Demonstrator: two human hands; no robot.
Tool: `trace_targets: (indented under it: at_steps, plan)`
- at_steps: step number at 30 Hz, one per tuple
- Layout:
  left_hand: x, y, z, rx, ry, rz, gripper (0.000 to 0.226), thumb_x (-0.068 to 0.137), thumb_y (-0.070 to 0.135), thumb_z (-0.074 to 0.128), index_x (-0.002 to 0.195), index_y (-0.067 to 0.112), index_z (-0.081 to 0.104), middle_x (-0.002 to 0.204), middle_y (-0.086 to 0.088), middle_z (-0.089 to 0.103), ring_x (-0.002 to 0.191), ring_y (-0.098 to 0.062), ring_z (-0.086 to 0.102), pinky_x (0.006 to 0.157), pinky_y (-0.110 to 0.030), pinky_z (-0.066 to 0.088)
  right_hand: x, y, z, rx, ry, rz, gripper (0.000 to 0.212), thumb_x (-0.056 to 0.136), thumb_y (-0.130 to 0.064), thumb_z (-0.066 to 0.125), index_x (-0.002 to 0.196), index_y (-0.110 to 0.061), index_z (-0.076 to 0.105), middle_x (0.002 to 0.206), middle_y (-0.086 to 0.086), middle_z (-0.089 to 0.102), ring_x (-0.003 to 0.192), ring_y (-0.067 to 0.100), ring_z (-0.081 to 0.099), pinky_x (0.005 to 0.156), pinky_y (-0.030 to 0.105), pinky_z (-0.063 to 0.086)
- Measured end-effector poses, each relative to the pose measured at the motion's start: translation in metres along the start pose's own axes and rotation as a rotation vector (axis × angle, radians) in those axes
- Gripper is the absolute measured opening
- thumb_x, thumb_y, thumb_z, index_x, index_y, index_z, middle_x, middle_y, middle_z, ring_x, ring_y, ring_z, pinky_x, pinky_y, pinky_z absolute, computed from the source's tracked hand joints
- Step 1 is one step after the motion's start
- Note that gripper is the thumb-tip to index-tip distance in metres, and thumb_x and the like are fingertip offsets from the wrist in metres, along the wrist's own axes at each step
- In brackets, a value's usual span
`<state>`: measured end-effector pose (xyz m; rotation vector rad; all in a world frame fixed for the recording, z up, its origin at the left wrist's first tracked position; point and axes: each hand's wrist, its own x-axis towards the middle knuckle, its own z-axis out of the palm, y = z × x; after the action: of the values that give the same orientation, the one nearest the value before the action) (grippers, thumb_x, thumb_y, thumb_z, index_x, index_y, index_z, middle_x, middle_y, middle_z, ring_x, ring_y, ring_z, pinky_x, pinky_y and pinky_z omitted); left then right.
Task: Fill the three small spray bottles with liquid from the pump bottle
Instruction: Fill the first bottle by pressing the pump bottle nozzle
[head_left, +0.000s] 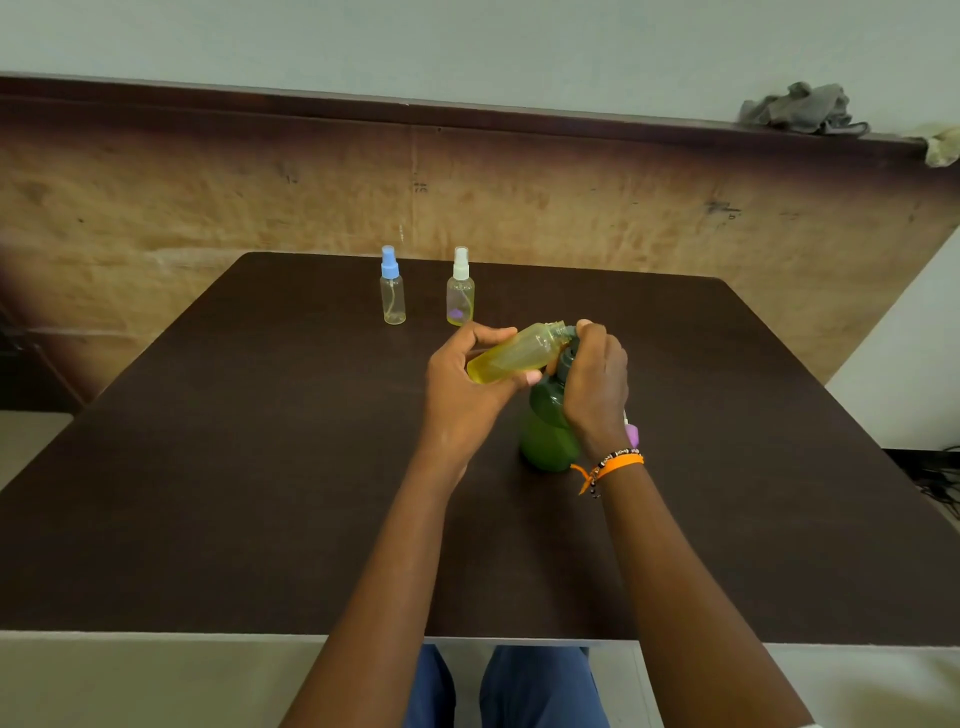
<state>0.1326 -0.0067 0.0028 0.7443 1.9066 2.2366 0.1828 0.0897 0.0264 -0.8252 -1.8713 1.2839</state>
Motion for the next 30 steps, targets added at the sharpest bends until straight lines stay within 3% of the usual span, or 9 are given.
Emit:
trace_targets:
  at_steps: [2,4,8,15,21,25,30]
  plan:
    - [-0.0003,-0.0009,0.0,-0.006,0.001,0.002,0.039,0.065,-0.002,0.08,0.091,0.023,0.064,0.102,0.0,0.069,0.093,-0.008,0.065,0.08,-0.024,0.054,-0.0018,0.0,-0.0004,0.025,-0.004,0.027,0.041,0.098,-0.028,0.036,0.068,-0.007,0.053,0.066,-0.006,0.045,0.069,0.017,0.043,0.076,0.037,0.034]
    - [-0.0001,-0.0011,0.0,-0.015,0.001,0.006,0.04,0.065,-0.002,0.08,0.091,0.024,0.064,0.102,0.0,0.069,0.095,-0.011,0.066,0.082,-0.026,0.055,-0.0031,0.0026,-0.0003,0.049,-0.002,0.032,0.043,0.099,-0.033,0.036,0.062,-0.015,0.048,0.067,-0.006,0.046,0.067,0.014,0.043,0.078,0.039,0.035]
    - [0.0009,0.0008,-0.0003,-0.021,0.004,0.014,0.039,0.065,-0.001,0.081,0.092,0.023,0.064,0.103,0.001,0.069,0.097,-0.012,0.066,0.083,-0.028,0.055,-0.004,0.0063,0.001,0.017,0.002,-0.013,0.05,0.099,-0.045,0.032,0.059,-0.017,0.043,0.063,-0.003,0.047,0.063,0.014,0.044,0.071,0.036,0.037]
    - [-0.0006,0.0003,-0.0001,-0.018,-0.002,0.001,0.039,0.066,-0.002,0.08,0.092,0.021,0.064,0.103,0.004,0.068,0.092,-0.004,0.064,0.079,-0.021,0.053,0.0,0.0011,0.0015,0.017,0.026,-0.004,0.045,0.098,-0.028,0.037,0.055,-0.017,0.042,0.06,-0.003,0.046,0.059,0.01,0.041,0.07,0.037,0.034]
    - [-0.0022,0.0022,0.0003,-0.019,-0.001,0.003,0.039,0.066,-0.003,0.079,0.091,0.022,0.063,0.102,0.004,0.068,0.091,-0.004,0.065,0.082,-0.024,0.055,-0.003,0.0008,0.001,0.031,0.023,-0.002,0.044,0.099,-0.03,0.036,0.057,-0.019,0.043,0.062,-0.005,0.046,0.063,0.013,0.043,0.076,0.041,0.039]
    - [-0.0001,0.0033,-0.0007,-0.023,0.002,0.013,0.038,0.066,-0.003,0.079,0.091,0.02,0.063,0.1,0.007,0.067,0.089,0.001,0.064,0.076,-0.018,0.053,-0.0057,0.0012,0.0019,-0.021,0.008,-0.022,0.05,0.1,-0.041,0.032,0.057,-0.019,0.042,0.062,-0.006,0.046,0.06,0.008,0.043,0.071,0.035,0.035]
    - [0.0002,0.0013,-0.0013,-0.016,-0.003,0.006,0.039,0.066,-0.003,0.079,0.095,0.018,0.064,0.098,0.004,0.068,0.085,0.001,0.064,0.071,-0.014,0.05,-0.0007,-0.0009,0.002,0.004,0.01,-0.012,0.047,0.099,-0.03,0.035,0.055,-0.015,0.042,0.06,-0.004,0.045,0.063,0.018,0.044,0.069,0.035,0.032]
